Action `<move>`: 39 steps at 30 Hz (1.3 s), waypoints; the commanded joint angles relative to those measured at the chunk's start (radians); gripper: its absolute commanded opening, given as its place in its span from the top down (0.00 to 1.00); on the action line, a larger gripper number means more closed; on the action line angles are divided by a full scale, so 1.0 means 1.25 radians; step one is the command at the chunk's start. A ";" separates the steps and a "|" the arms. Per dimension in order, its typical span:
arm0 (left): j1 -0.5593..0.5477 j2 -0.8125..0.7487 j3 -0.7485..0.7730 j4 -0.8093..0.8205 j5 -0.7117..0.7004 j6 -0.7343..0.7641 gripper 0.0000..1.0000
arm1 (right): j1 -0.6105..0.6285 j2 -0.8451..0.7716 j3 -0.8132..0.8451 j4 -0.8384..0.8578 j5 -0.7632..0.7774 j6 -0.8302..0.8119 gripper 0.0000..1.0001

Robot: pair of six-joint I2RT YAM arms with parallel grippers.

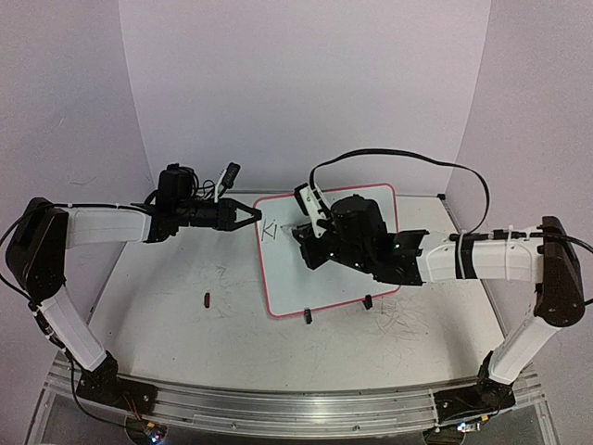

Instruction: Write a sentence on the whiteboard

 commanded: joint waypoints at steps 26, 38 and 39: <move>-0.004 -0.034 -0.002 0.012 -0.003 0.017 1.00 | -0.002 0.032 0.051 0.029 0.036 -0.010 1.00; -0.005 -0.034 -0.001 0.012 -0.002 0.017 1.00 | -0.002 0.030 0.033 0.013 0.043 0.004 1.00; -0.005 -0.035 -0.002 0.012 -0.001 0.017 1.00 | -0.002 0.029 0.029 0.012 0.040 0.006 1.00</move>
